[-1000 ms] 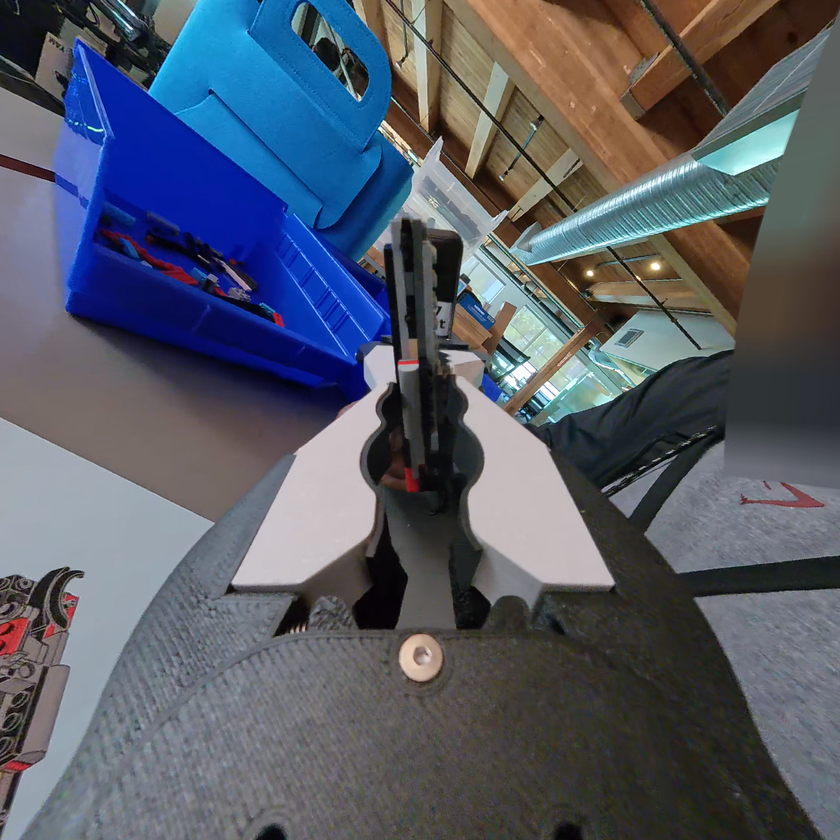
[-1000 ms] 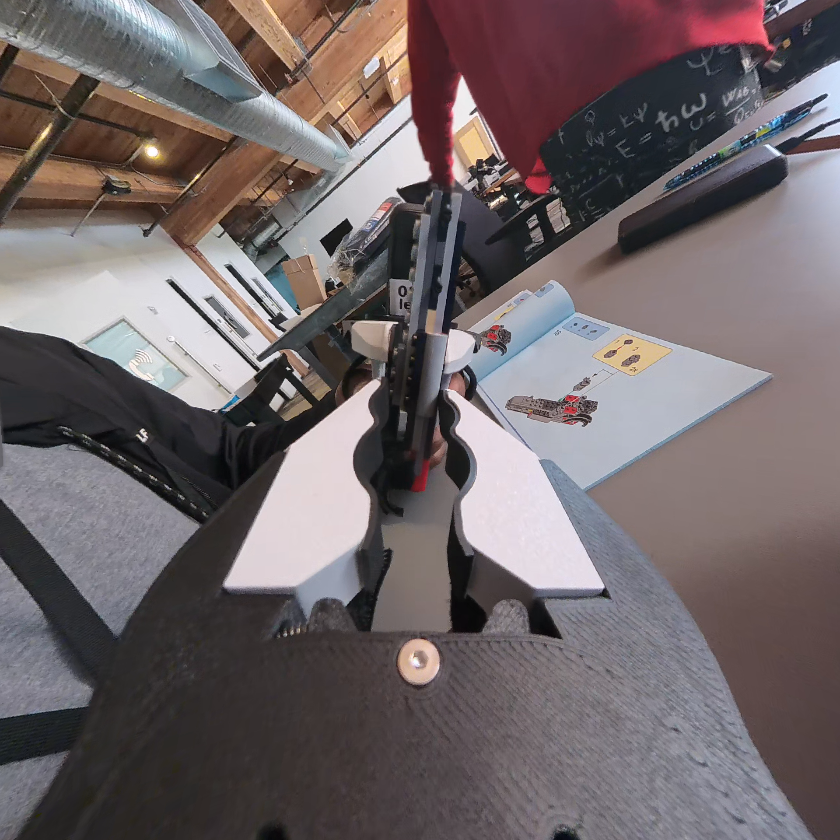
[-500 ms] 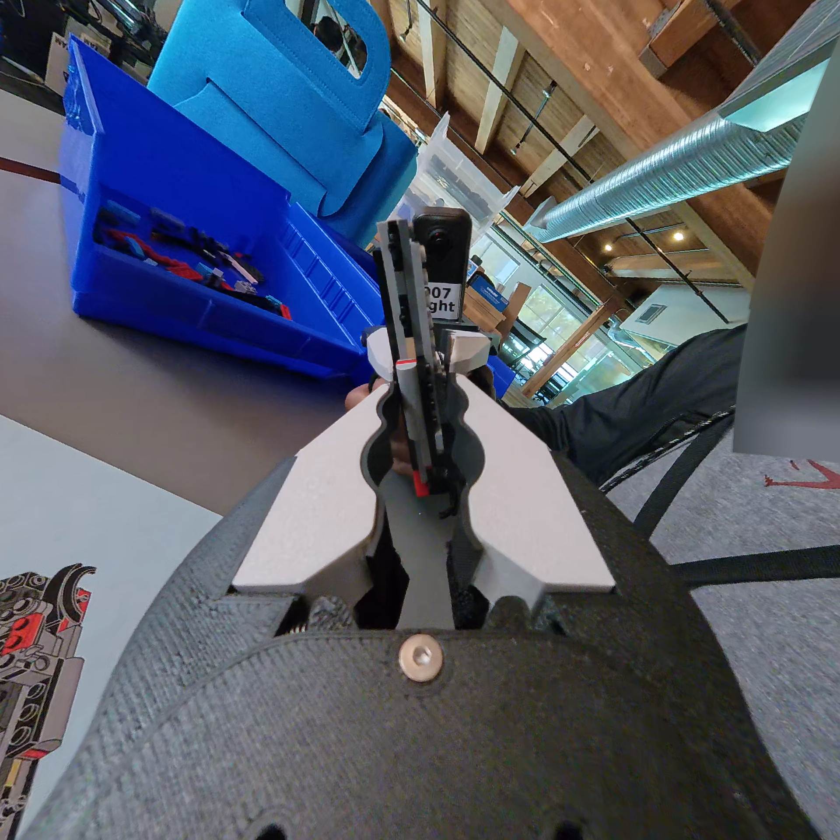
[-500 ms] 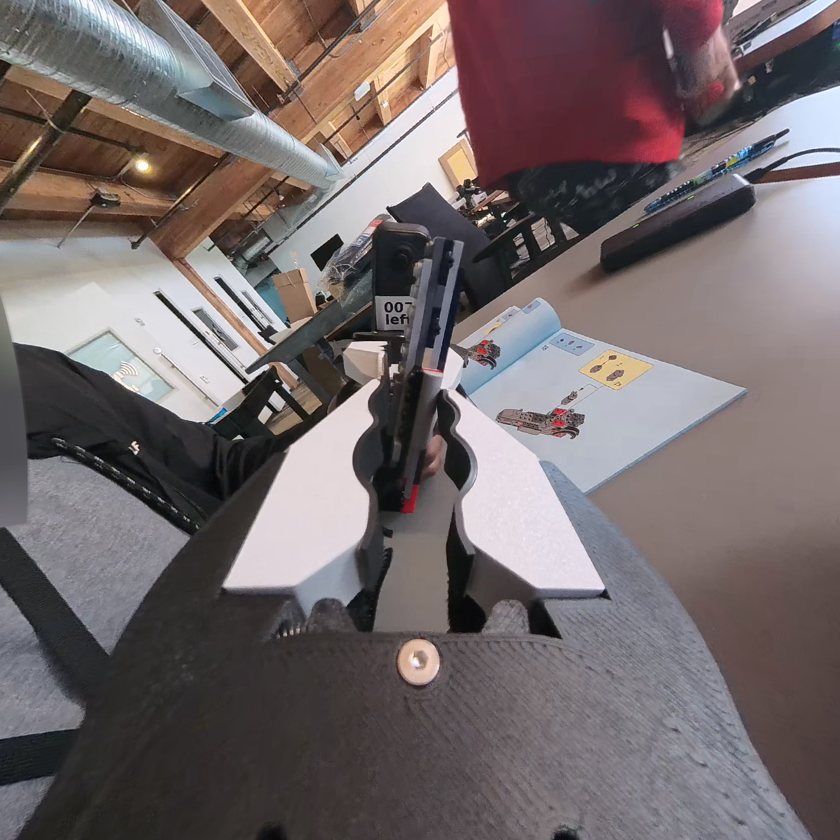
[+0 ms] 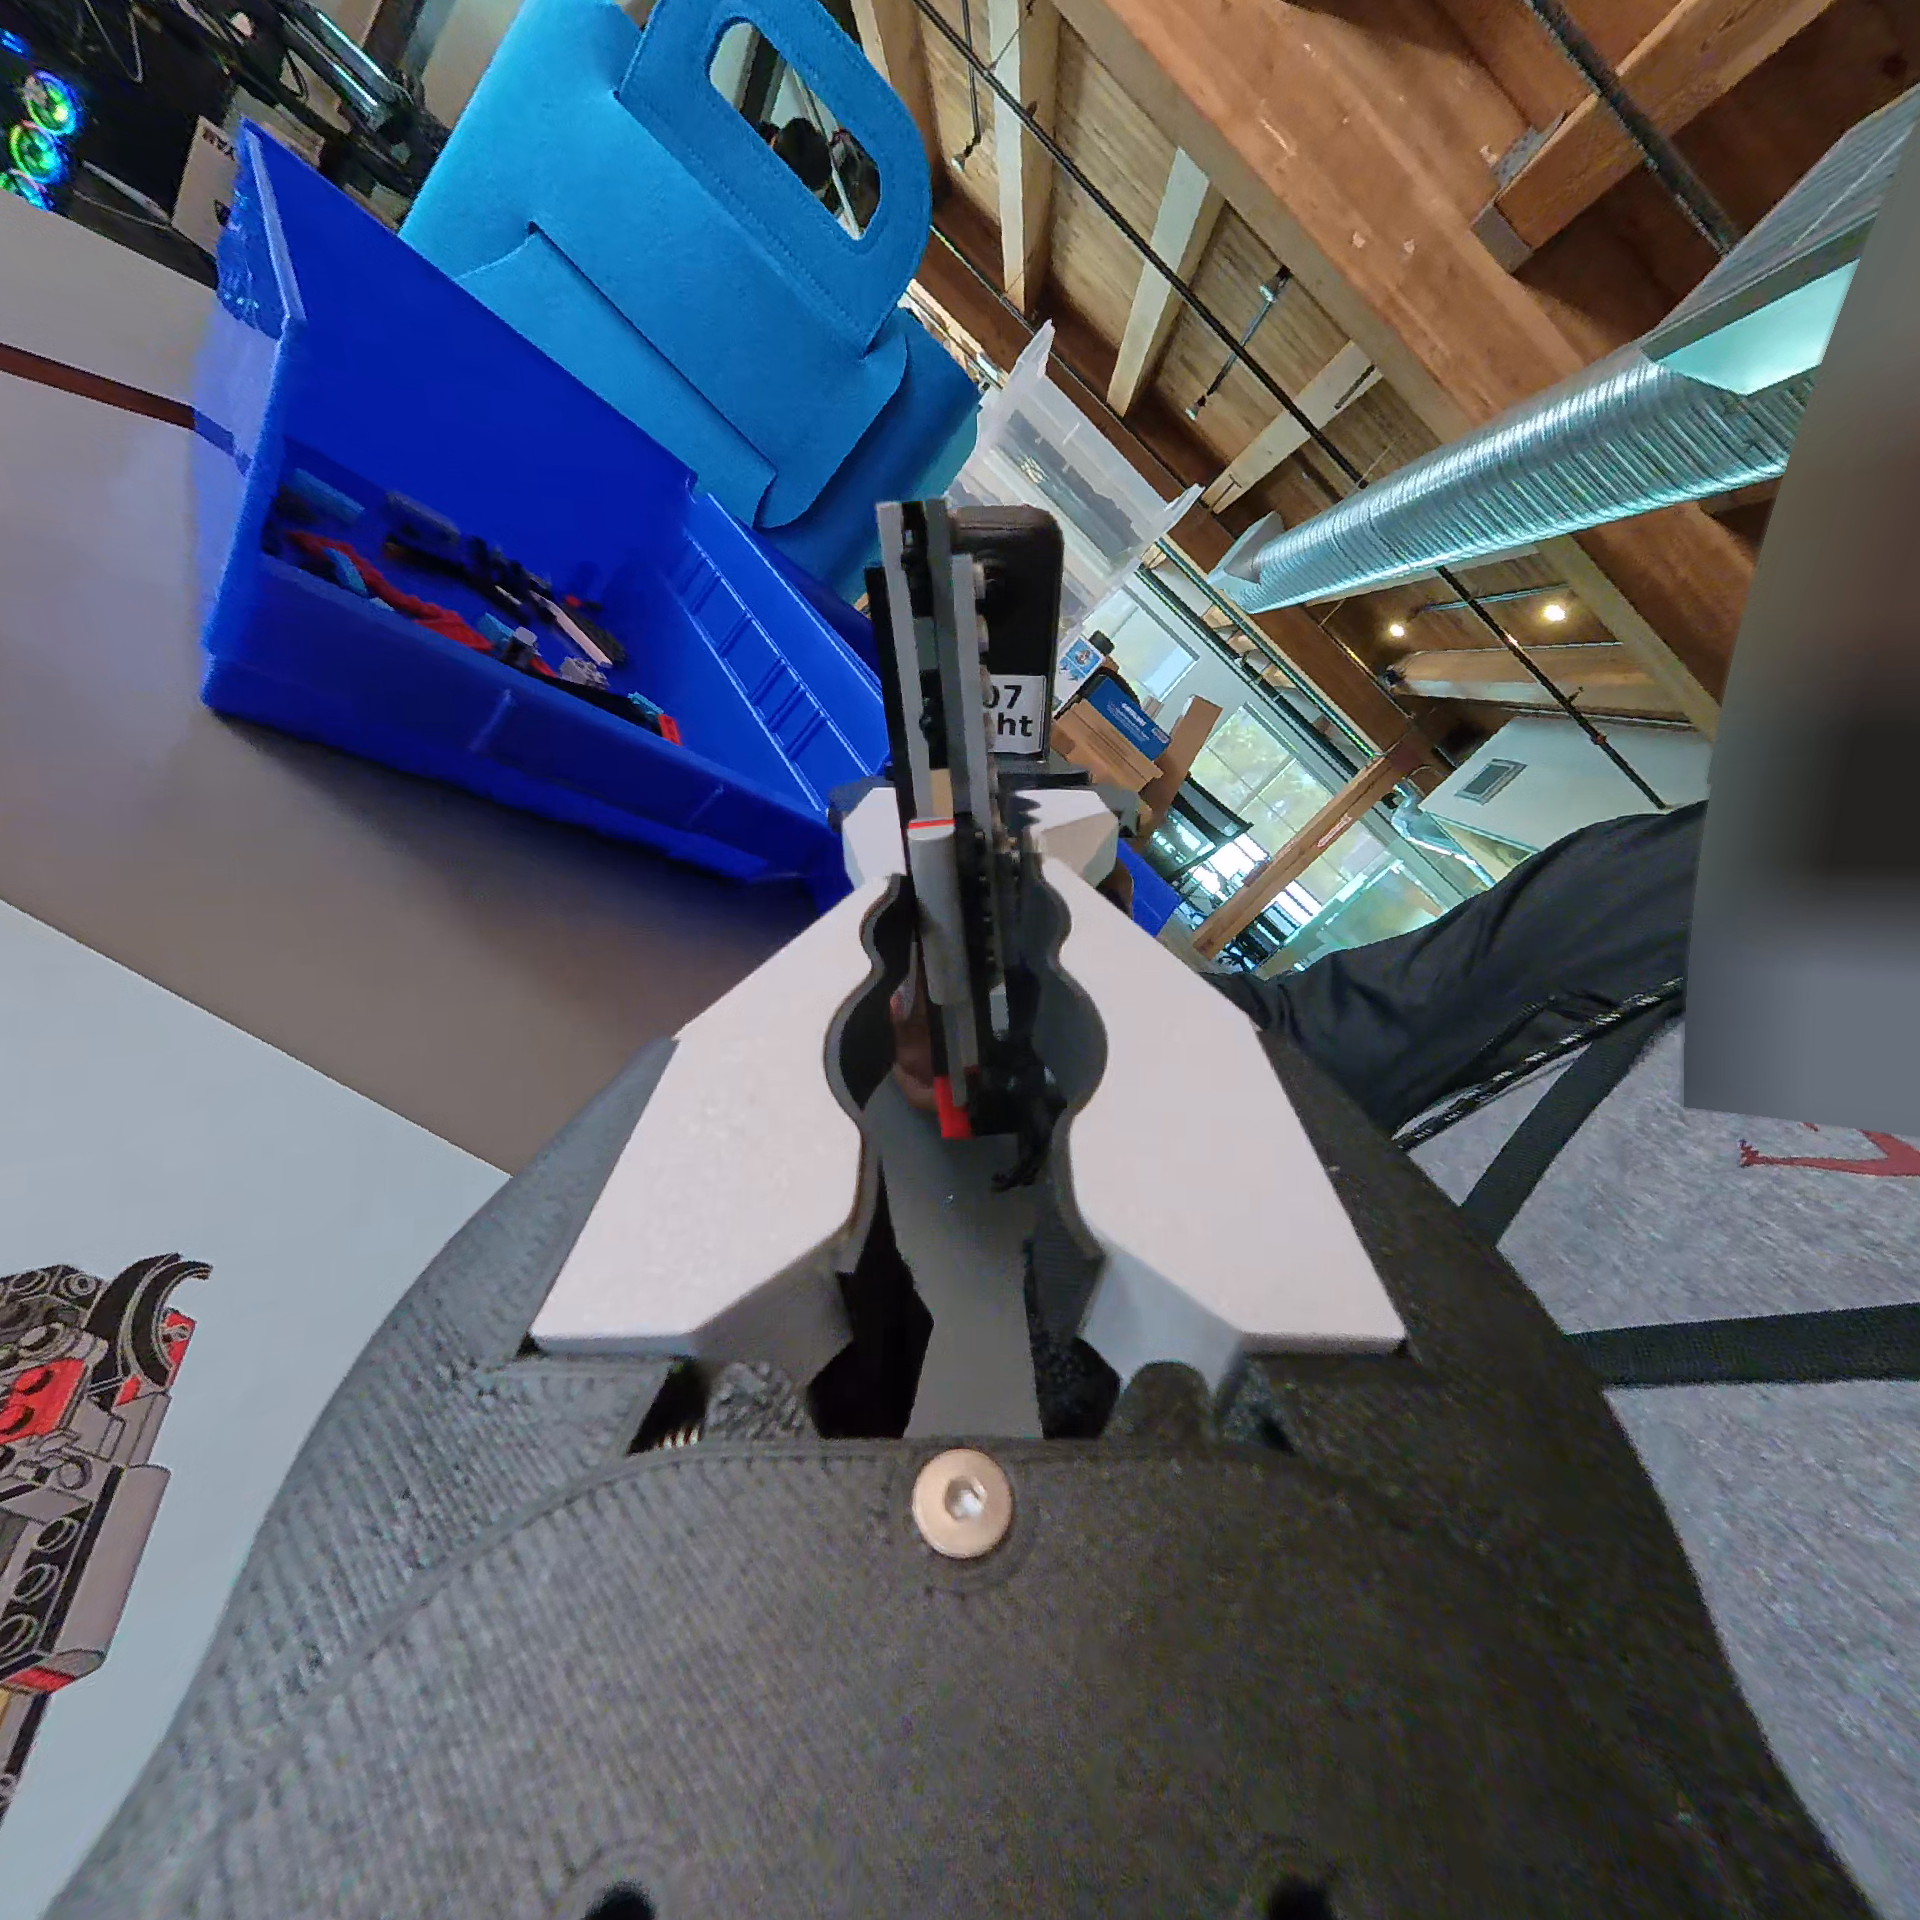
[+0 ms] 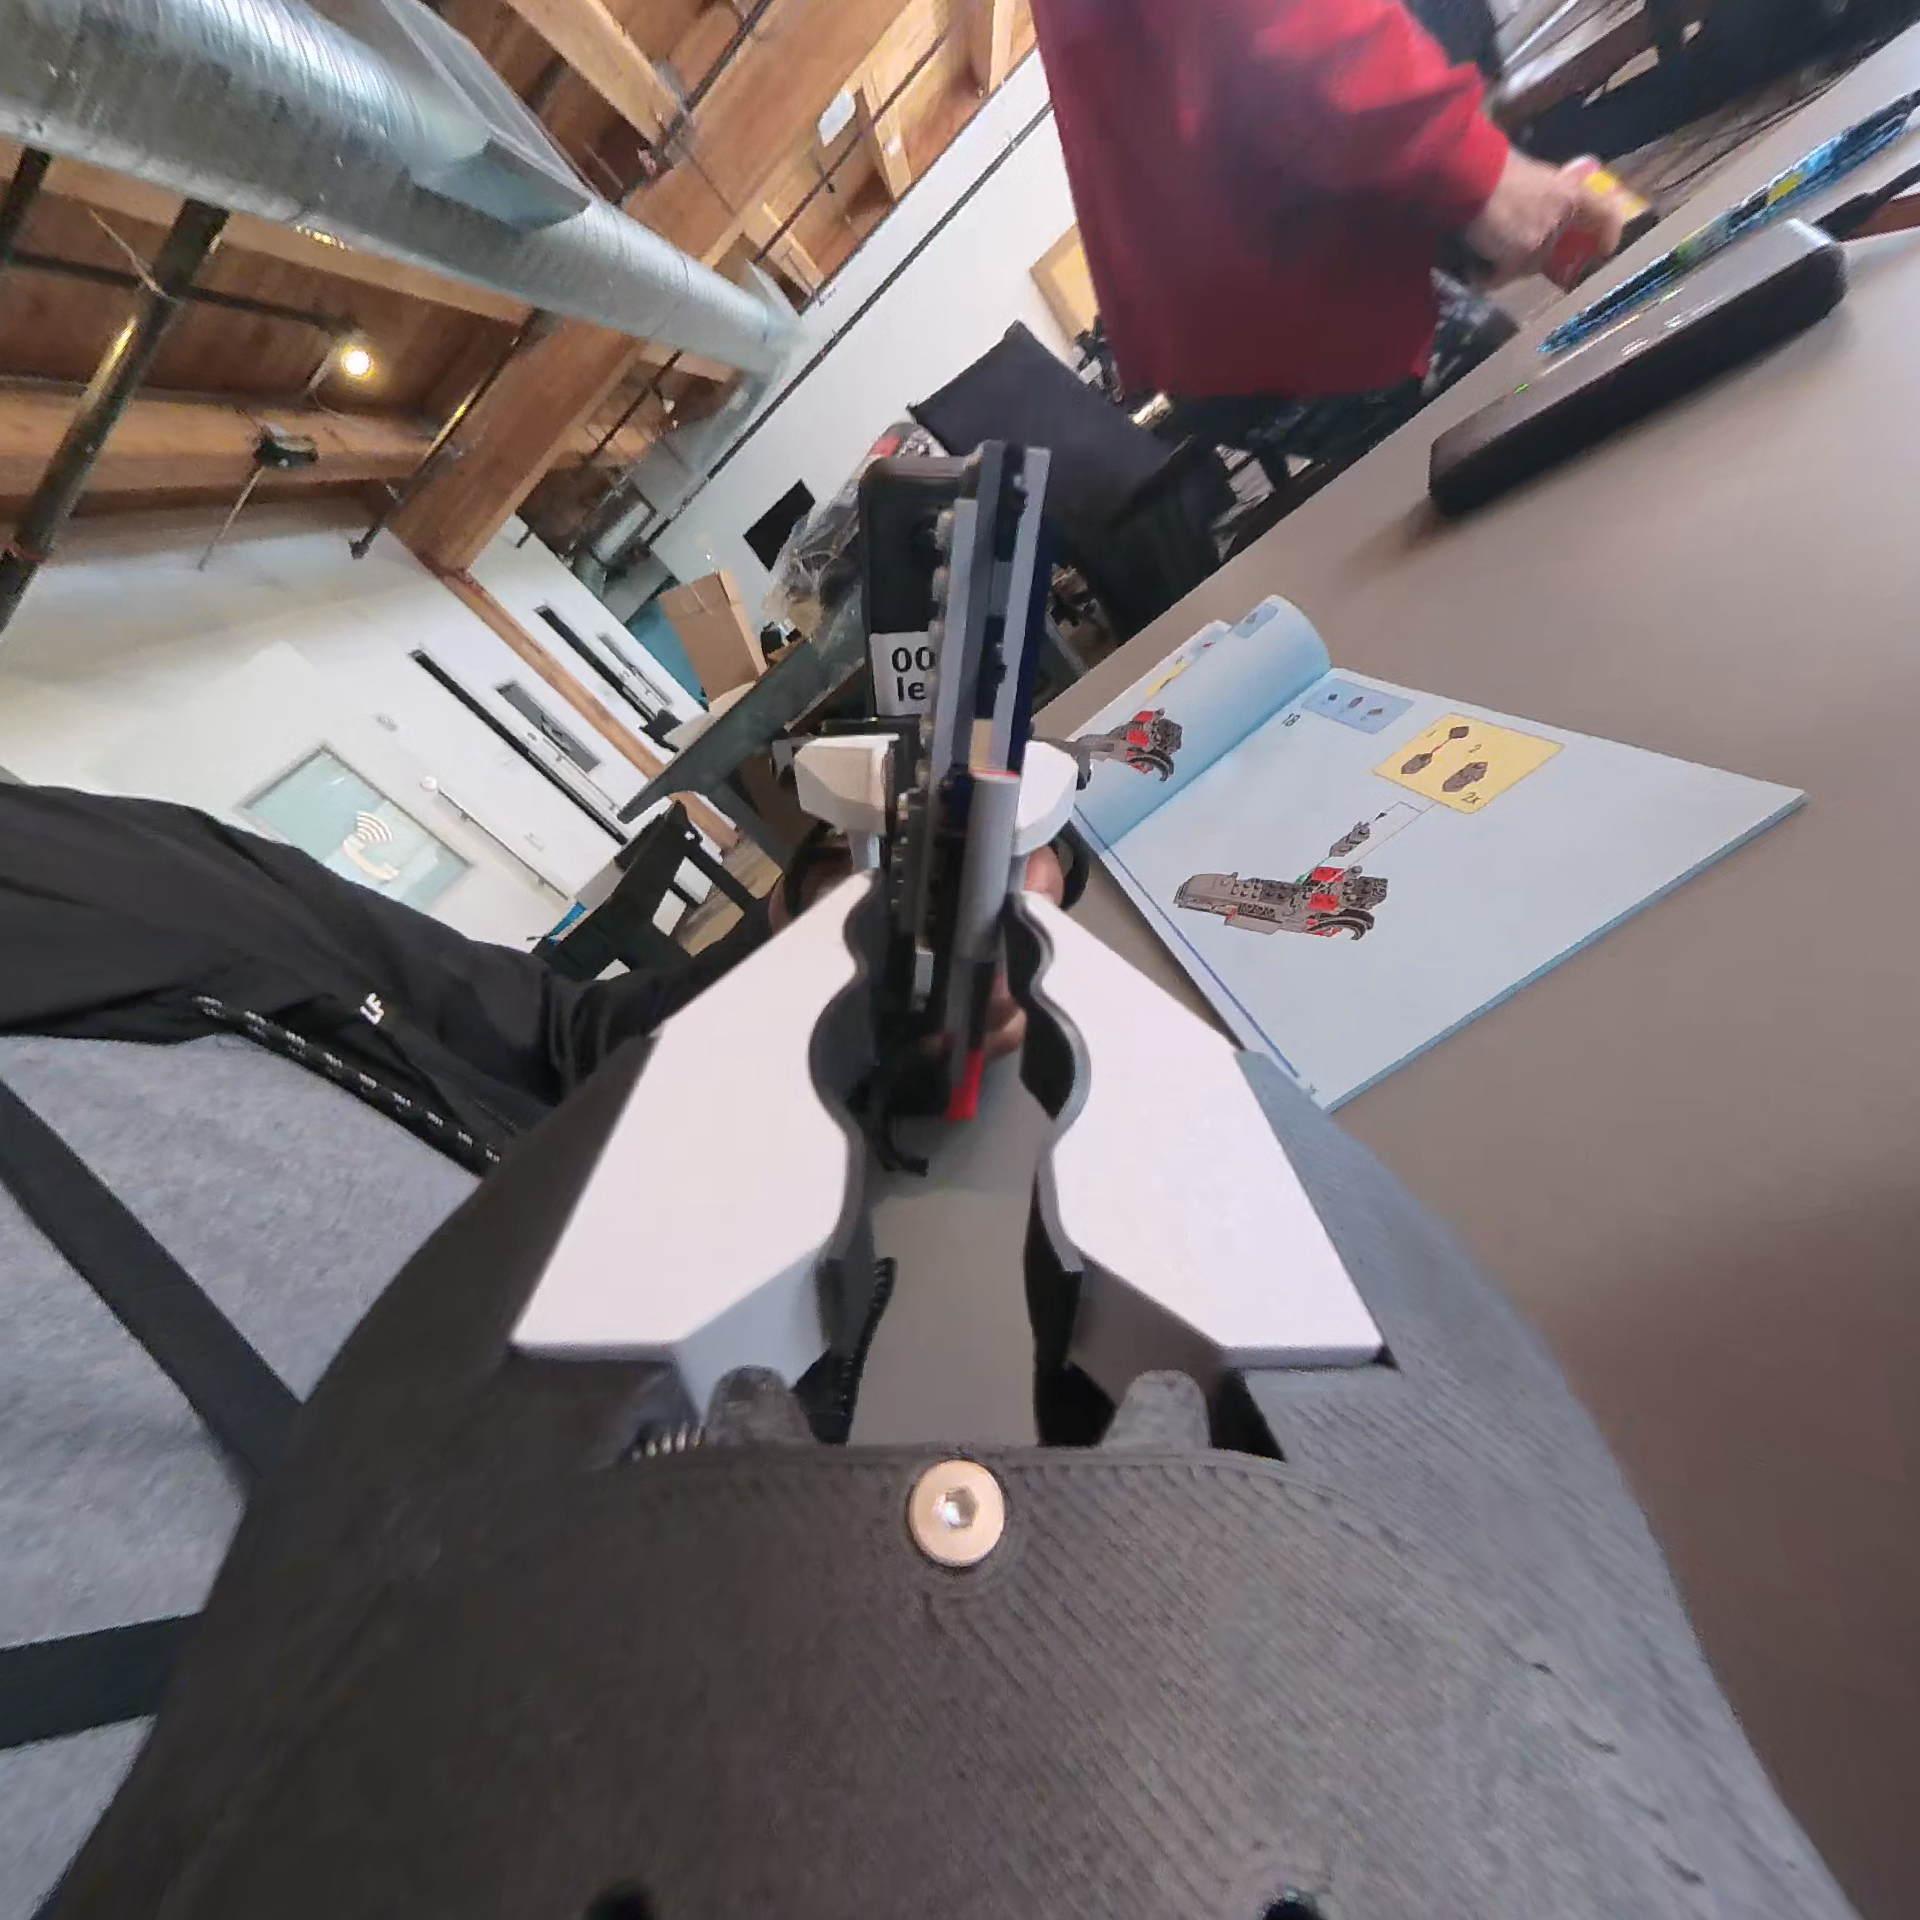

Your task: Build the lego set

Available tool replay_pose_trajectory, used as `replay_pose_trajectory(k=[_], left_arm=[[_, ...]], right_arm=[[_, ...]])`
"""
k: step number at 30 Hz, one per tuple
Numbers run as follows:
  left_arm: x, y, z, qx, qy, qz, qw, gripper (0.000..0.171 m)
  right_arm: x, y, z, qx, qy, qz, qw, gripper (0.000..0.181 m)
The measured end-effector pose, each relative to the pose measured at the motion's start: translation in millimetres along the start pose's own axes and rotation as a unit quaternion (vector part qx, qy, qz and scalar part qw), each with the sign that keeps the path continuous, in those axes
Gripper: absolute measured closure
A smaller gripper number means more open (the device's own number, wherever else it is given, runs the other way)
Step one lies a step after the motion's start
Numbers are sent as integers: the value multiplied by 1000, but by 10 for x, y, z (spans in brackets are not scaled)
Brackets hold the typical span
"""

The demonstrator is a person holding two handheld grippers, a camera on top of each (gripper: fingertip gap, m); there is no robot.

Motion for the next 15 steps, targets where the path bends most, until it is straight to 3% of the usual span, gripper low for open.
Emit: replay_pose_trajectory(k=[15], left_arm=[[-10, 35, -20, 20, 28, -11, 999, 148]], right_arm=[[-5, -1, -17, -15, -6, 1, 1000, 159]])
Point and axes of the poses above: each gripper's, where its closed fingertips meet, y back along the fingers, z out of its top, x = y × z across the jaws, the point moved 4 cm from there along y, back along the fingers, and after that the axes turned 3 degrees about y, right-handed, at the moved point
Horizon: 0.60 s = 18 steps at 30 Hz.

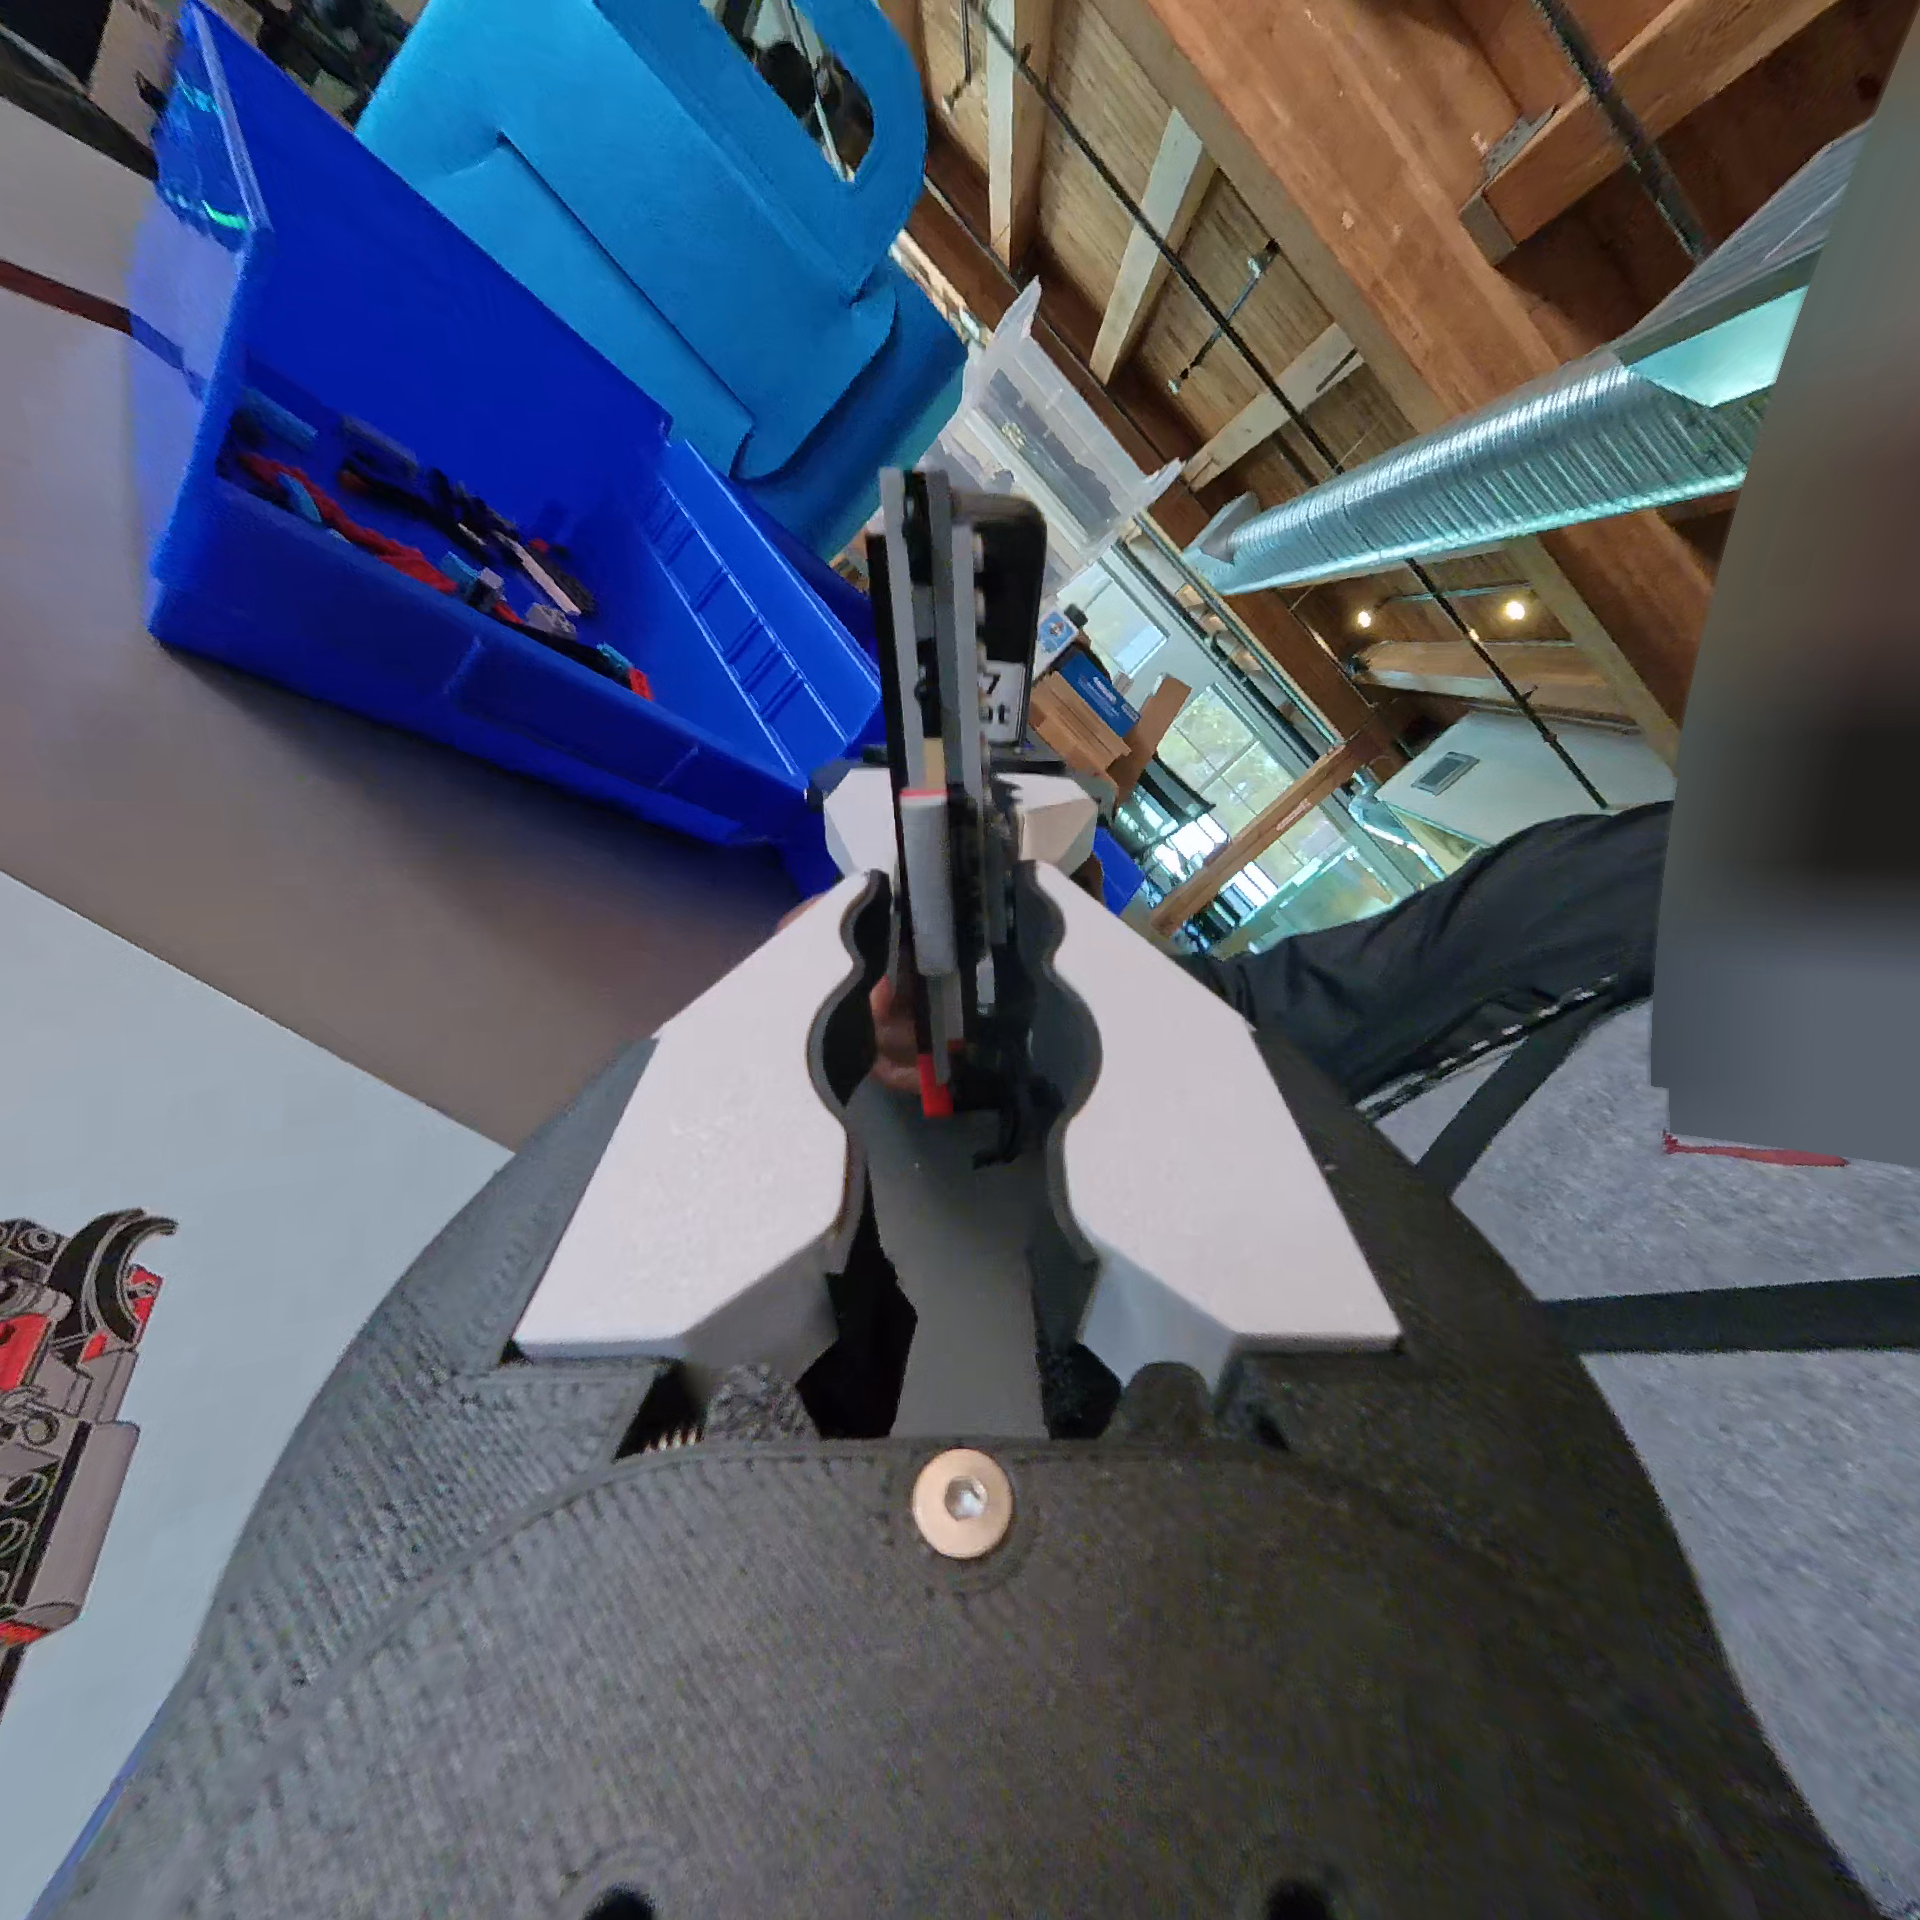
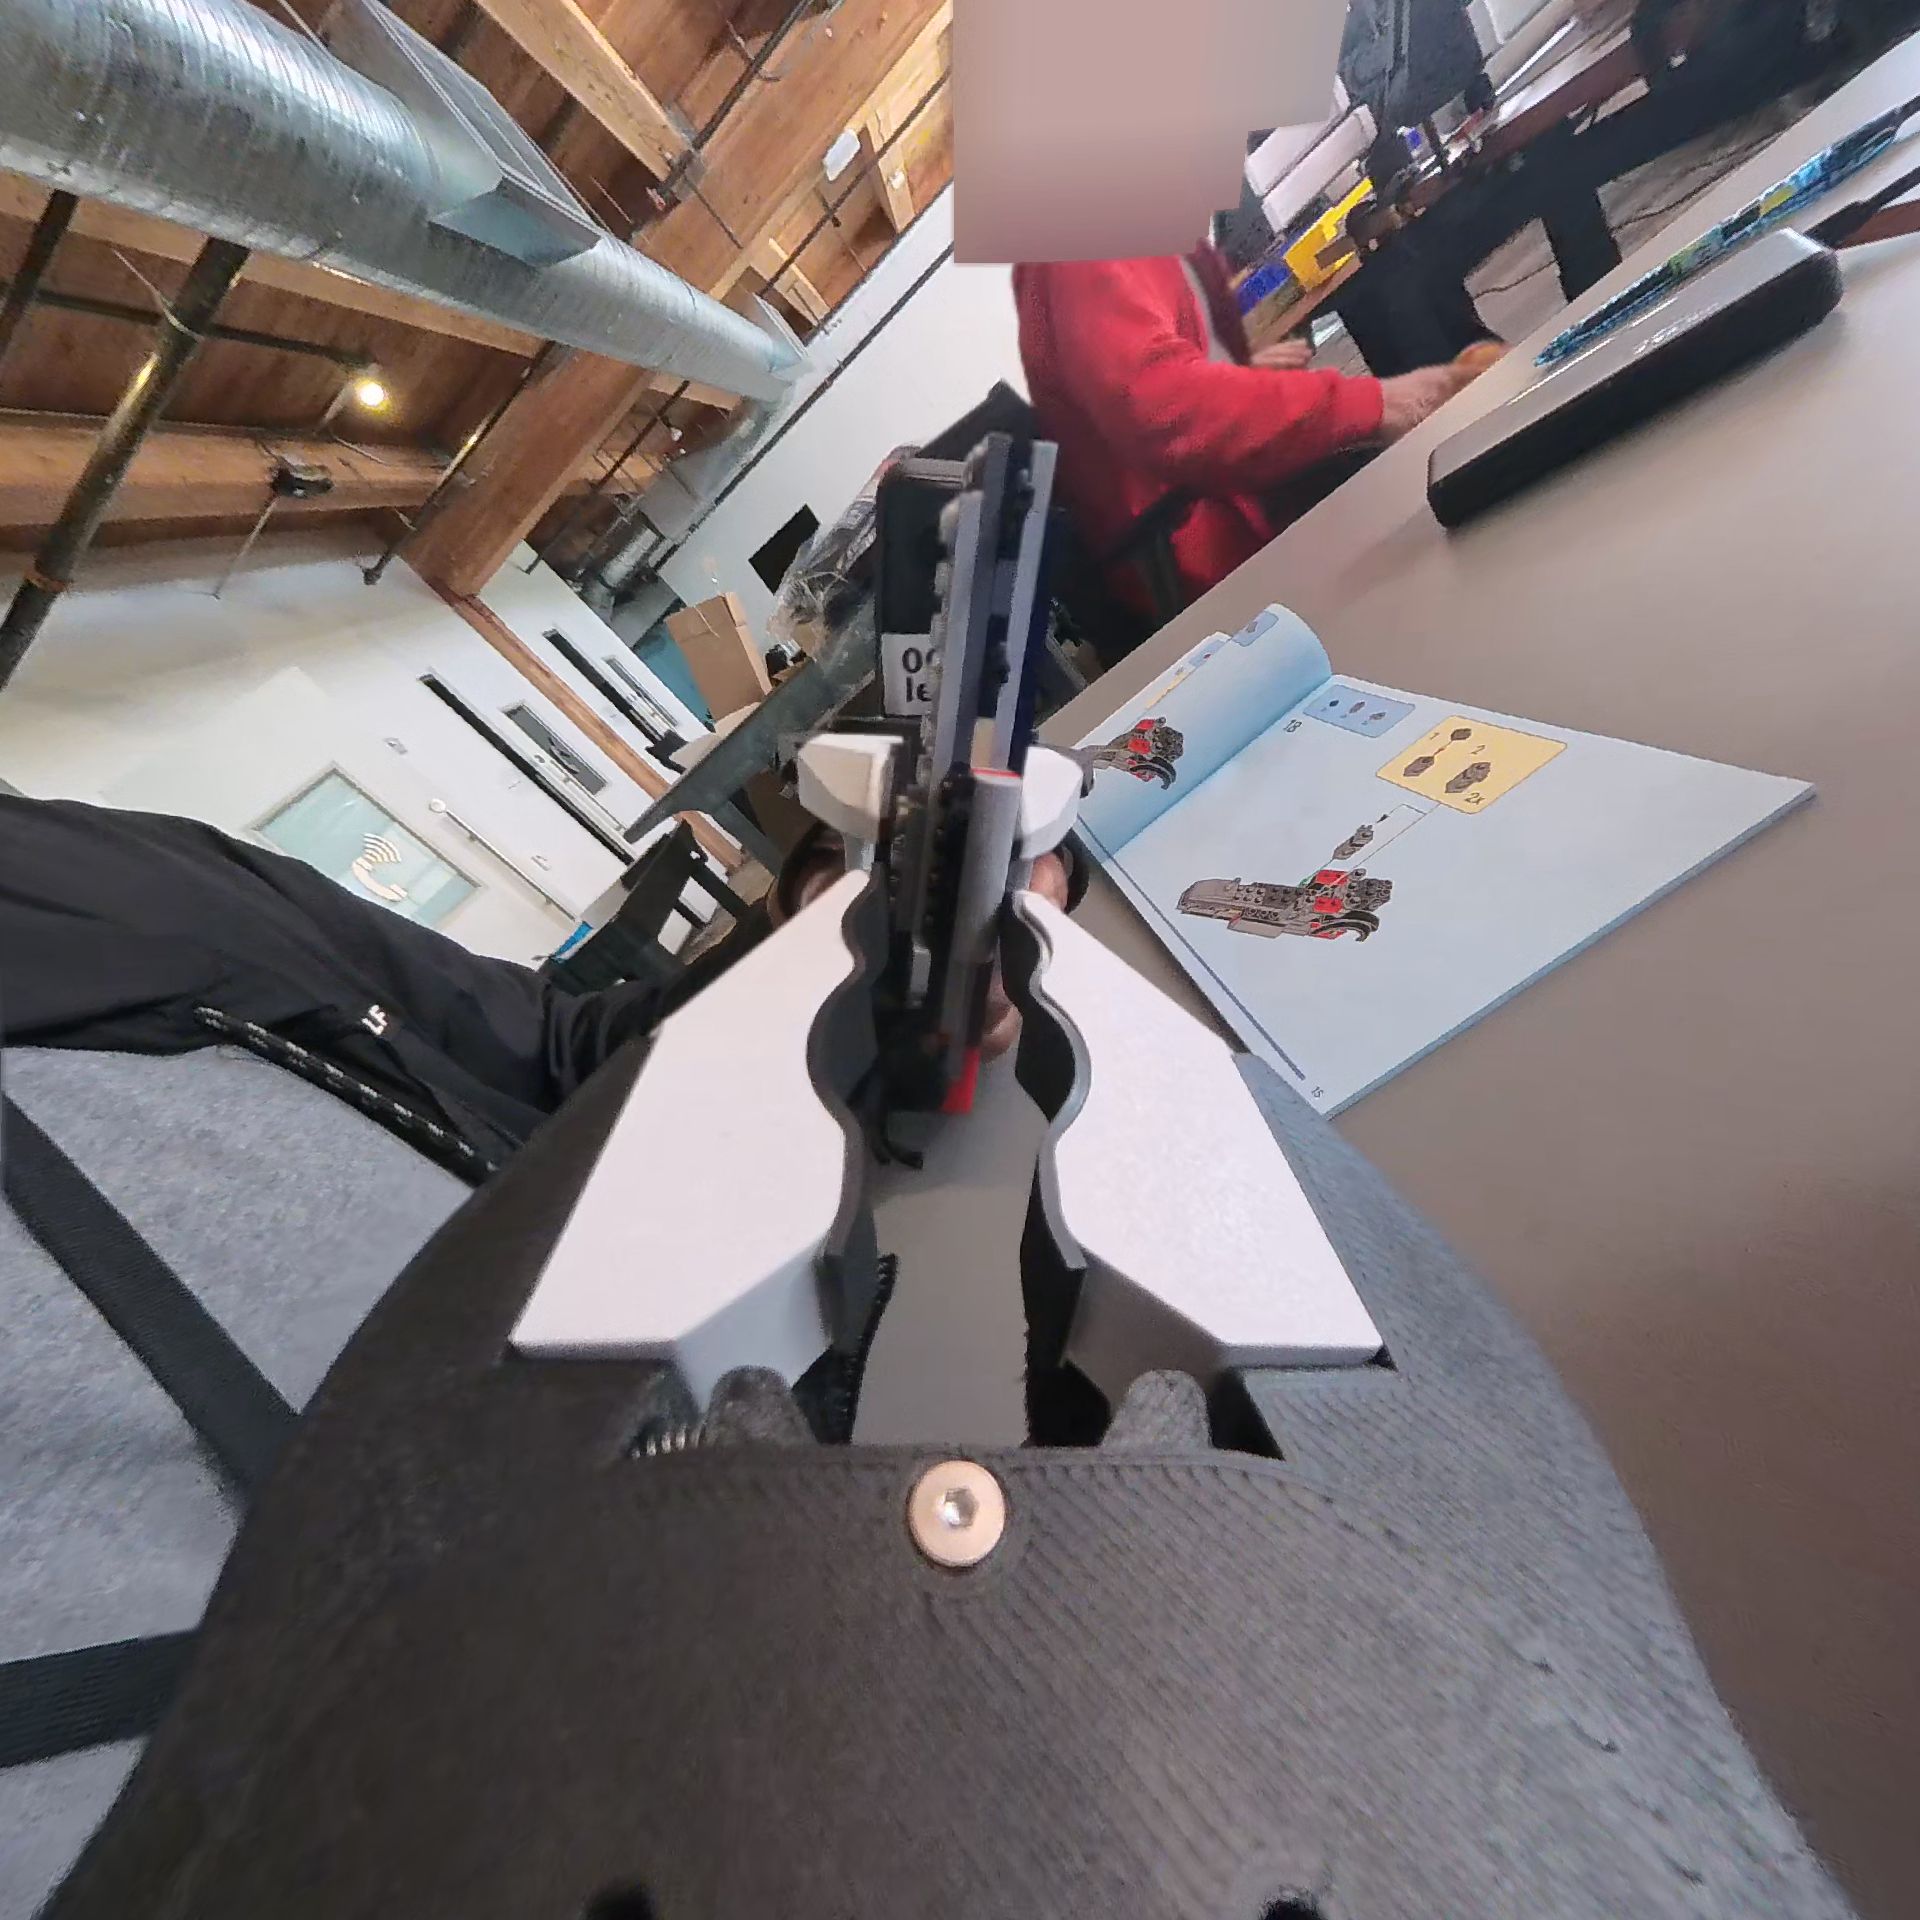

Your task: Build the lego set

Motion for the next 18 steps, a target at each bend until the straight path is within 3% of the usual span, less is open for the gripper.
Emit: replay_pose_trajectory(k=[8, 18], left_arm=[[-6, -25, -59, 36, 4, -2, 999, 151], [3, -39, -80, 23, -3, 20, 1000, 150]], right_arm=[[3, 0, 4, 3, 5, -3, 1000, 159], [0, 13, 2, 10, 11, -13, 1000, 159]])
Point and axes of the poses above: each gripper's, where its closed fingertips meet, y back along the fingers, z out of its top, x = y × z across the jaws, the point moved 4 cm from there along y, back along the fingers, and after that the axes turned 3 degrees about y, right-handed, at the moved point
